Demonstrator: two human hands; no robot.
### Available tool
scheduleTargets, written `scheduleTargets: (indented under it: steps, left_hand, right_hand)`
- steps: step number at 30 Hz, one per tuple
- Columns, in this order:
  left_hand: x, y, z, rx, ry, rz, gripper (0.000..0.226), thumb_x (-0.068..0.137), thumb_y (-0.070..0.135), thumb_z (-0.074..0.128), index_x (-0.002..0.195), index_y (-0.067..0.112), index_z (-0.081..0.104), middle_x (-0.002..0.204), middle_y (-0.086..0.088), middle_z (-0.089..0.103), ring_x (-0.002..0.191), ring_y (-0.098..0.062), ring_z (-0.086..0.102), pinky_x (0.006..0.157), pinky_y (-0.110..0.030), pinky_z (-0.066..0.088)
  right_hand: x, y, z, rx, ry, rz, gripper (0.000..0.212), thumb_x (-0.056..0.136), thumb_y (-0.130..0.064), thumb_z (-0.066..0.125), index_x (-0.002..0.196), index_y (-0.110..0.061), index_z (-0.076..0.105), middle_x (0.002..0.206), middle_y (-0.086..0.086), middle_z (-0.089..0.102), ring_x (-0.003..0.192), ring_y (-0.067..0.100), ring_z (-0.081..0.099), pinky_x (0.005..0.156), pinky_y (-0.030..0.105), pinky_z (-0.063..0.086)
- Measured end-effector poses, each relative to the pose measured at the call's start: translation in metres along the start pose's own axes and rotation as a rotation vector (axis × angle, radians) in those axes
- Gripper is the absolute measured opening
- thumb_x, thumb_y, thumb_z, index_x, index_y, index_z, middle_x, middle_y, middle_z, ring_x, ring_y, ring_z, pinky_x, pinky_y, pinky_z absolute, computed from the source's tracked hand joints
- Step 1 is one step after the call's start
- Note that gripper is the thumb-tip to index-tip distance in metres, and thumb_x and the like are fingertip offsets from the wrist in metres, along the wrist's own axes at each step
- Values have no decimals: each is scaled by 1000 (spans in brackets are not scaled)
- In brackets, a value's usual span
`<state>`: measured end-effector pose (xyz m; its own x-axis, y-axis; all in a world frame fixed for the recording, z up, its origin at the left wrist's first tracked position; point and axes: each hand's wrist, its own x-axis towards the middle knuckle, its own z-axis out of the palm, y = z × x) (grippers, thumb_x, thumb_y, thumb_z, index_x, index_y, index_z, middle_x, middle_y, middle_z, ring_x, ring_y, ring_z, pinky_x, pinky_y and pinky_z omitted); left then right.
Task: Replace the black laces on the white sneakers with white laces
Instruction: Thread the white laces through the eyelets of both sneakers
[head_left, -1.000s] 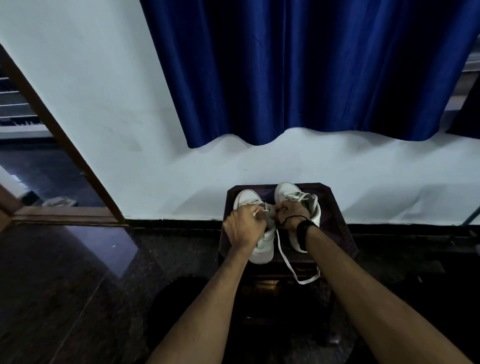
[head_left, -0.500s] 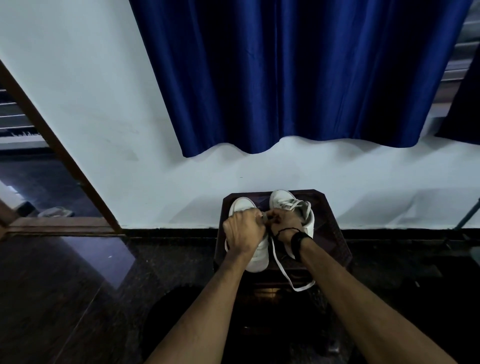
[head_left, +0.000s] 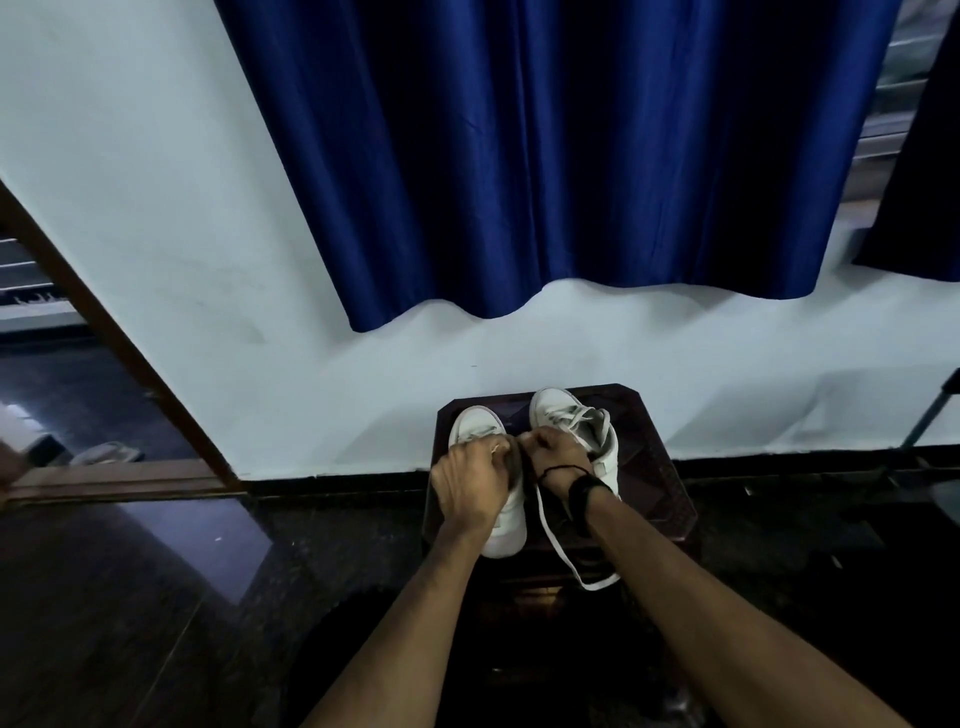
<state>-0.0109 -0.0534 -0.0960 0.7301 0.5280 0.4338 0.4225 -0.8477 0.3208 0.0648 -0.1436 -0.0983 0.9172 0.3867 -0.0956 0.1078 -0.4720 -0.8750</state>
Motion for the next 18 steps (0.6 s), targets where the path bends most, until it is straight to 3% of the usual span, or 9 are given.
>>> scheduleTargets:
  steps: [4, 7, 10, 12, 13, 14, 15, 18]
  left_hand:
    - [-1, -2, -2, 9, -13, 40, 20, 91, 37, 54, 94, 27, 71, 85, -8, 72, 81, -33, 67, 60, -33, 46]
    - [-1, -7, 0, 1, 15, 35, 13, 82, 37, 66, 90, 28, 72, 79, -1, 71, 77, -26, 67, 60, -31, 45]
    - [0, -13, 8, 28, 89, 49, 28, 66, 24, 76, 92, 29, 70, 86, 5, 64, 86, -23, 59, 73, -37, 37]
    - [-2, -12, 9, 54, 140, -18, 45, 57, 16, 74, 100, 27, 65, 95, 3, 58, 94, -23, 54, 79, -37, 35]
    - [-4, -11, 10, 65, 155, -67, 51, 56, 14, 72, 104, 26, 63, 100, 2, 57, 97, -23, 53, 83, -37, 35]
    - [-6, -10, 11, 61, 165, -123, 56, 54, 12, 70, 108, 25, 61, 104, 2, 55, 100, -23, 52, 85, -36, 35]
    - [-8, -9, 12, 38, 173, -184, 60, 53, 12, 69, 110, 25, 58, 105, 2, 54, 102, -23, 51, 86, -36, 35]
    - [-6, -5, 13, -61, 196, -343, 65, 49, 9, 67, 111, 24, 53, 105, 1, 53, 103, -25, 51, 86, -38, 35]
  right_hand:
    - [1, -8, 10, 13, 125, 95, 24, 92, -25, 57, 100, -9, 73, 103, 11, 72, 103, 24, 63, 85, 24, 43]
    - [-8, -14, 17, 72, 294, 67, 20, 94, -17, 53, 96, -5, 68, 96, 14, 70, 97, 29, 63, 77, 25, 37]
    - [-13, -33, -3, 346, 521, -8, 18, 99, -13, 45, 95, -2, 58, 77, 12, 62, 77, 25, 60, 71, 28, 38]
    - [-12, -49, -32, 756, 531, -32, 19, 102, -17, 42, 86, -12, 52, 66, 5, 54, 55, 16, 56, 61, 31, 43]
    - [-9, -50, -47, 835, 505, -61, 20, 102, -19, 42, 83, -17, 49, 64, 4, 53, 51, 14, 54, 56, 33, 45]
    - [-6, -49, -63, 730, 475, -128, 19, 101, -20, 43, 83, -18, 50, 66, 2, 55, 54, 15, 54, 57, 36, 48]
    - [-6, -49, -79, 440, 429, -205, 15, 98, -20, 46, 86, -18, 53, 71, 2, 60, 62, 19, 57, 63, 38, 49]
    - [-19, -47, -110, -689, 82, -335, 17, 92, -29, 50, 97, -18, 61, 99, 9, 68, 91, 32, 64, 77, 37, 50]
